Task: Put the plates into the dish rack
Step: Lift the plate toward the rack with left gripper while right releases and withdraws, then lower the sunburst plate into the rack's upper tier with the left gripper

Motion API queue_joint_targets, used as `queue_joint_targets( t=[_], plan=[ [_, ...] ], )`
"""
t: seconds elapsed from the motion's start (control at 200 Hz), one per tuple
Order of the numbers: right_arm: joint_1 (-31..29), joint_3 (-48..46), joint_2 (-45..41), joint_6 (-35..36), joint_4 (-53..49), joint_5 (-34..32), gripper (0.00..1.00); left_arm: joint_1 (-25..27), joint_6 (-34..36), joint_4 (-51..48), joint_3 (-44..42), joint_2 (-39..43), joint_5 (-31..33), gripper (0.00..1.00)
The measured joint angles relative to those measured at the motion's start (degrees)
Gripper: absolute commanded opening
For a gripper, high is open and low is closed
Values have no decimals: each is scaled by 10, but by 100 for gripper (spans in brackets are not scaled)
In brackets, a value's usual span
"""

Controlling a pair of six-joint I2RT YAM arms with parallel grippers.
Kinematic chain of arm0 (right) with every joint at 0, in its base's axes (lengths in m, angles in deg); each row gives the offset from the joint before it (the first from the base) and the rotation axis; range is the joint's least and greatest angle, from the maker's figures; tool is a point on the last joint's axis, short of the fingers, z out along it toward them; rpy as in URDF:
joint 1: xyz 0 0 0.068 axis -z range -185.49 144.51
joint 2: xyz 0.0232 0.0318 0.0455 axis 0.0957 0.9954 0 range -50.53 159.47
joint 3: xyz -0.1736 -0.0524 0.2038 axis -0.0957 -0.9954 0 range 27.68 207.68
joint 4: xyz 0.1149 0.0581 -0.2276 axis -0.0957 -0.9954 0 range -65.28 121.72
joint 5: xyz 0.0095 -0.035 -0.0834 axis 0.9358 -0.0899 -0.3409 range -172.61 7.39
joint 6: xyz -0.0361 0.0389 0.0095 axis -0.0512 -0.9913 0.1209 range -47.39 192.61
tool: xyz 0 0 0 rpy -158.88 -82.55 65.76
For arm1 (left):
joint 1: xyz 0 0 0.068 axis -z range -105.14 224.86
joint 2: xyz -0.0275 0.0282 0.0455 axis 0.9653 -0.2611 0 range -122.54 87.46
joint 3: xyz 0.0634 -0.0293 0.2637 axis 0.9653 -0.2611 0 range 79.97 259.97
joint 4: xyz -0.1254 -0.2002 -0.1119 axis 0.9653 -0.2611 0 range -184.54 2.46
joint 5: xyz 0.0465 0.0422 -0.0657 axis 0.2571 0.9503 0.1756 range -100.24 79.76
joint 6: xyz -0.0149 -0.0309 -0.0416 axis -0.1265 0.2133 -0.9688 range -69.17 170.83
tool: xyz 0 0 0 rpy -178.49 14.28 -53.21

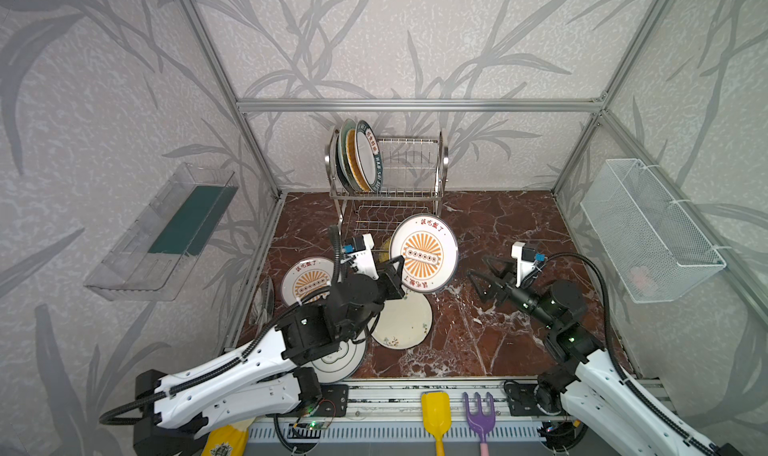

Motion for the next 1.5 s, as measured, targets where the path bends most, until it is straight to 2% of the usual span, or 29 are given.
queue_joint_targets(
  t=[0.115,0.26,0.465,0.59,0.77,1.02,1.165,1.505],
  plan=[
    [-12,-53,-24,24,67,12,99,0,51,-66,66,-1,40,0],
    [-37,-72,-68,65,107,17,99,-1,132,-113,152,-37,102,0],
    [-57,-112,-118,128,183,9,99,-14,278,-91,272,-124,187,0],
    [-59,-138,-118,148,215,2,99,-60,349,-70,350,-186,207,0],
    [-61,-140,-103,153,239,0,99,-141,400,-68,455,-276,198,0],
    [-64,-141,-99,151,250,-7,99,-193,468,-71,563,-386,178,0],
    [-66,-141,-101,151,250,-10,99,-223,490,-76,583,-425,158,0],
    [-72,-141,-72,149,256,-15,99,-290,492,-97,613,-469,98,0]
  ],
)
